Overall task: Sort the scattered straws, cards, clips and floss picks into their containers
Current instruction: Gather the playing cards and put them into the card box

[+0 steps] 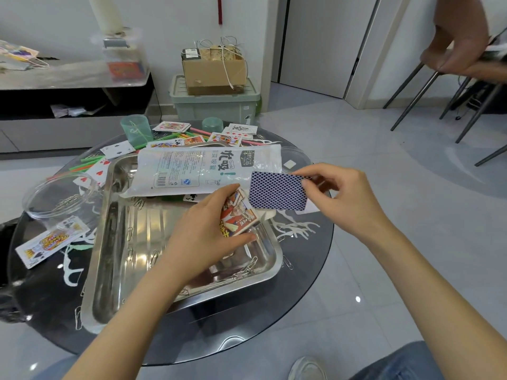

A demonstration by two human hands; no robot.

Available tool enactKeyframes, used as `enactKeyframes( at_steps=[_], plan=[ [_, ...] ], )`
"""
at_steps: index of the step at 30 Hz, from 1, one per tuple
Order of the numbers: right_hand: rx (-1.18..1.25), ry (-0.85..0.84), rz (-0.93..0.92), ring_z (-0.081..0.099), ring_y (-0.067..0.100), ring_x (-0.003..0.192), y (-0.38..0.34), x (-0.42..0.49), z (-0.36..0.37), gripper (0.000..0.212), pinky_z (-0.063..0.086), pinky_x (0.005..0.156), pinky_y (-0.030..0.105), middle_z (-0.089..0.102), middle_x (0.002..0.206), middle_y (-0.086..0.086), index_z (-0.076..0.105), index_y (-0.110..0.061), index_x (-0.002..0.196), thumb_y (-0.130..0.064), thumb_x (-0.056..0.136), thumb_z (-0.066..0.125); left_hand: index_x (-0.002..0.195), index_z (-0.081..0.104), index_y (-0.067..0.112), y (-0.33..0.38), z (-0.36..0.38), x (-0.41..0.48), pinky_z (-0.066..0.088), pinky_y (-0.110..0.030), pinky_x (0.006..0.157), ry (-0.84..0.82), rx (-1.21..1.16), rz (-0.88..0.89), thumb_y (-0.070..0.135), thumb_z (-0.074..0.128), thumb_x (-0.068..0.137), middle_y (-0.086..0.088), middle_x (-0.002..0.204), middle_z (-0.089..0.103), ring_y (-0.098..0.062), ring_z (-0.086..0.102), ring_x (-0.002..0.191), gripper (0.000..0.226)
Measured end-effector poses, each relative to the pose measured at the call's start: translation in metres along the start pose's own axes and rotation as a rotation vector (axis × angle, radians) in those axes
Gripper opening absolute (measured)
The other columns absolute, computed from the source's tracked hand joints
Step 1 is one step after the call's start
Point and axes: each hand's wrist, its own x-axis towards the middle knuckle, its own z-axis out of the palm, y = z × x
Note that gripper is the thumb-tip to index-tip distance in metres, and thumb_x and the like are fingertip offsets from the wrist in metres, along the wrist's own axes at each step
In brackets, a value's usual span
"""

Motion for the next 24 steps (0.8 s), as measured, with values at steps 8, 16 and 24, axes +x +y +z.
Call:
enactKeyframes(
  at_steps=[8,16,24],
  plan=[
    [-0.105,0.172,-0.409,0.067,0.017,0.081,-0.005,-0.001,-0.002,0.015,0.051,0.081,0.024,0.072,0.087,0.006,0.074,0.0,0.084,0.012,0.077,0.068,0.113,0.045,0.055,0.003,-0.013,0.001,0.042,-0.004,0.072,-0.055,-0.344,-0.167,0.061,0.078,0.05,0.027,0.102,0.059,0.012,0.058,0.088,0.071],
    [-0.114,0.079,-0.46,0.068,0.023,0.086,0.004,-0.001,0.0,0.016,0.053,0.082,0.035,0.072,0.093,0.01,0.074,0.003,0.085,0.015,0.077,0.068,0.107,0.051,0.056,0.004,-0.019,0.002,0.047,-0.02,0.091,-0.121,-0.543,-0.183,0.056,0.087,0.048,0.021,0.114,0.064,0.006,0.062,0.1,0.069],
    [-0.151,0.044,-0.532,0.069,0.025,0.094,0.002,-0.003,-0.002,0.016,0.054,0.086,0.042,0.072,0.097,0.013,0.073,0.005,0.086,0.015,0.079,0.063,0.119,0.052,0.046,0.004,-0.021,0.002,0.045,-0.006,0.081,-0.186,-0.474,-0.171,0.053,0.081,0.047,0.025,0.11,0.063,0.01,0.06,0.097,0.077]
  ],
)
